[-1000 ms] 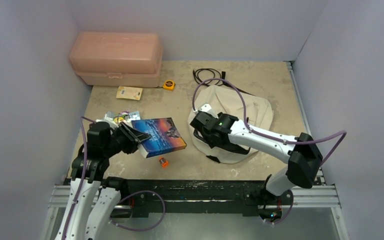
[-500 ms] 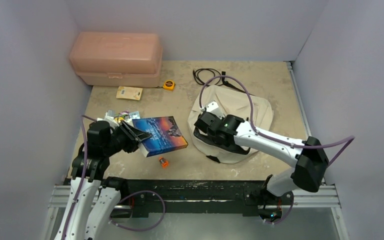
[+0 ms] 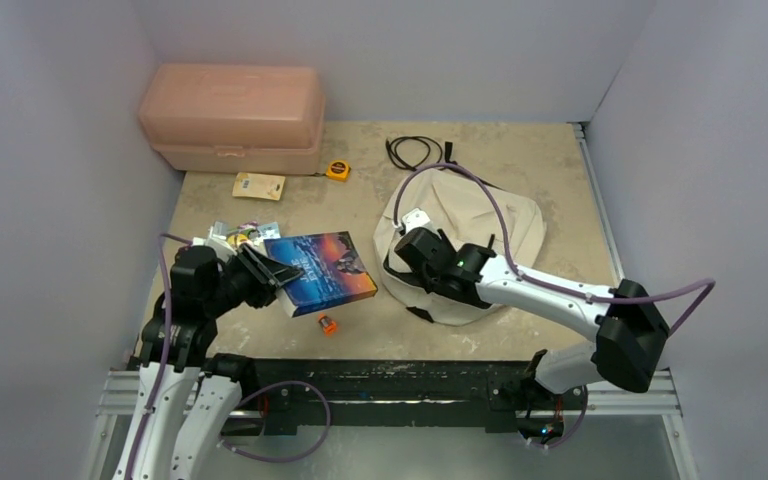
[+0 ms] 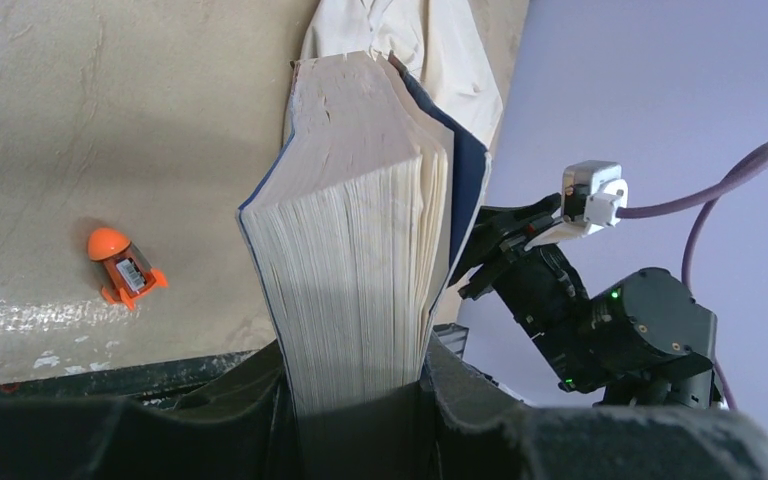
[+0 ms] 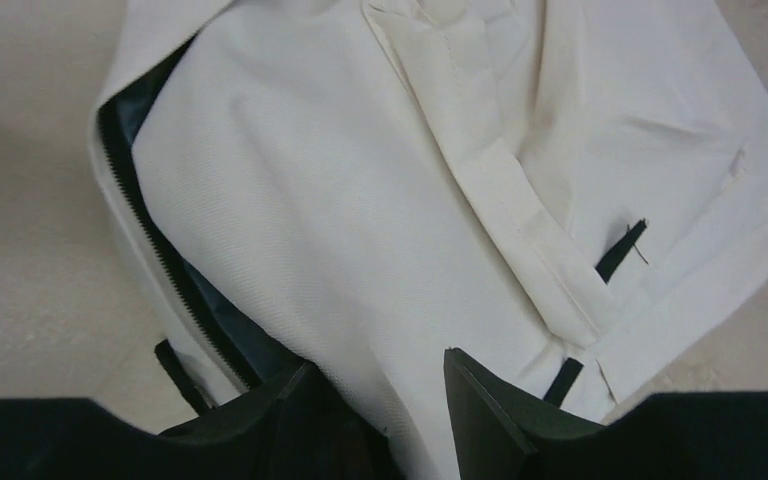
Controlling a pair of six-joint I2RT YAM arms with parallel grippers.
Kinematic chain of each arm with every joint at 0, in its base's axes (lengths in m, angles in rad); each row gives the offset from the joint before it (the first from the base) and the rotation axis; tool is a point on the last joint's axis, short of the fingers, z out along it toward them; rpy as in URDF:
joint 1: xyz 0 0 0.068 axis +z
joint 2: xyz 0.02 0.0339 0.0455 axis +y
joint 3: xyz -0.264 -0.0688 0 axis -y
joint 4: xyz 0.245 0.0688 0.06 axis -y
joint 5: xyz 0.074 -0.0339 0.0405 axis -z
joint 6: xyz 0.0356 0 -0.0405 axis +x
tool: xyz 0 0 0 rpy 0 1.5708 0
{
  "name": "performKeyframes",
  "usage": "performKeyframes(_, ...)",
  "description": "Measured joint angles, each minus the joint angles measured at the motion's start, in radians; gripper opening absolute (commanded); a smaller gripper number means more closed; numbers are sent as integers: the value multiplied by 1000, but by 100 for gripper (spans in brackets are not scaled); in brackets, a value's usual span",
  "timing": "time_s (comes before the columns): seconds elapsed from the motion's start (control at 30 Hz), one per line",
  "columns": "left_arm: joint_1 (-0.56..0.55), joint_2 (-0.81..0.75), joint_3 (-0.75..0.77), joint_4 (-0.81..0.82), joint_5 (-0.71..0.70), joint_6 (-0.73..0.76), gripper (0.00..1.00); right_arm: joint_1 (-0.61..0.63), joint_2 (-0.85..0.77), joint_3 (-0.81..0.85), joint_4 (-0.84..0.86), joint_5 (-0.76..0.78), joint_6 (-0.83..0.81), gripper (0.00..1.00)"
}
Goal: Pack the student bag
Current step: Place the book in the student bag.
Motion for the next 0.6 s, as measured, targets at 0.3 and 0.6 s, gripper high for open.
performKeyframes(0.3, 0, 3, 0, 3, 20, -13, 0, 5, -25, -11, 141, -94, -96, 0)
performKeyframes(0.6, 0, 16, -81, 126, 105, -102, 0, 5, -113, 79, 132, -39, -14, 0)
